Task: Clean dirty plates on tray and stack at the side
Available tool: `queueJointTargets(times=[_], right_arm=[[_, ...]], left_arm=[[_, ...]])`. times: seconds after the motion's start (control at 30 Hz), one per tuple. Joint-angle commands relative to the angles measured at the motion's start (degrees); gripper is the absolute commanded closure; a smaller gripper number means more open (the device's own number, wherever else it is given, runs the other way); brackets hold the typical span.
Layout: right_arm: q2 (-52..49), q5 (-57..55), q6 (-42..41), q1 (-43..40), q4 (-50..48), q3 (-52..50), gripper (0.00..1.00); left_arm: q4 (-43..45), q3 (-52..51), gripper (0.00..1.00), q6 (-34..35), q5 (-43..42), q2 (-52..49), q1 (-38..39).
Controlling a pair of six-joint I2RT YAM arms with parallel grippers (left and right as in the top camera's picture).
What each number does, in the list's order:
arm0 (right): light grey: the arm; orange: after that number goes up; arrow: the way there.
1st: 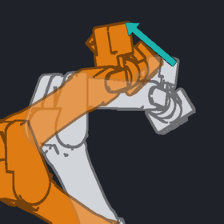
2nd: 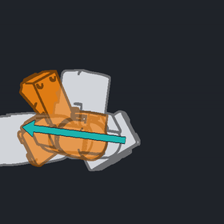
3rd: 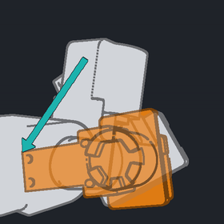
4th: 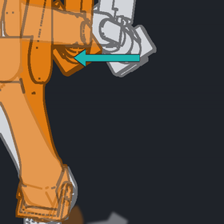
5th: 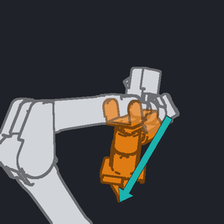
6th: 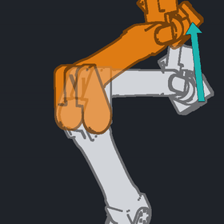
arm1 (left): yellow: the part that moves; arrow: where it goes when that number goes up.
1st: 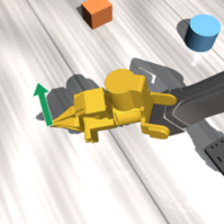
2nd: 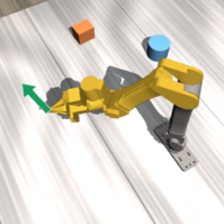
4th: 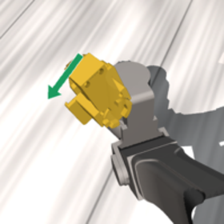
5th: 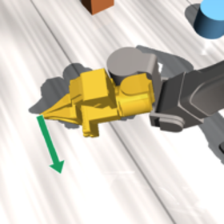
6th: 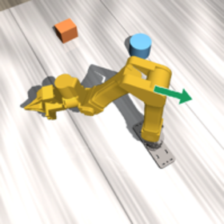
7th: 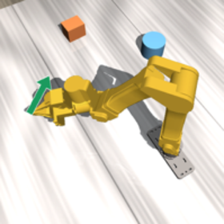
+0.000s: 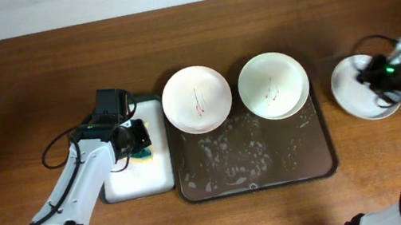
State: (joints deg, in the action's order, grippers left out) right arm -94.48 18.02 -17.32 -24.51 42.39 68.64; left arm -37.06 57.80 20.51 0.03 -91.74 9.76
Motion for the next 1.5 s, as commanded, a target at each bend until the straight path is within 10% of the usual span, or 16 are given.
queueJointTargets(times=[0.0, 0.33, 0.53, 1.1, 1.47], right_arm=[[0.6, 8.5, 9.8, 11.6, 0.3, 1.3, 0.44], [-1.0, -3.4, 17.2, 37.1, -2.8, 7.8, 0.36], [-11.9, -3.5, 19.3, 38.4, 1.8, 21.8, 0.39], [-28.7, -4.6, 19.9, 42.6, -12.0, 21.9, 0.49], [-28.7, -5.0, 19.9, 42.6, -11.3, 19.7, 0.75]], left_arm=[[0.1, 0.0, 1.00, -0.9, 0.4, -0.3, -0.3], [0.1, 0.0, 1.00, -0.9, 0.3, -0.3, -0.3], [0.1, 0.0, 1.00, -0.9, 0.3, -0.3, -0.3], [-0.1, 0.0, 1.00, -0.9, 0.2, -0.3, -0.3], [-0.1, 0.0, 1.00, -0.9, 0.2, -0.3, -0.3]])
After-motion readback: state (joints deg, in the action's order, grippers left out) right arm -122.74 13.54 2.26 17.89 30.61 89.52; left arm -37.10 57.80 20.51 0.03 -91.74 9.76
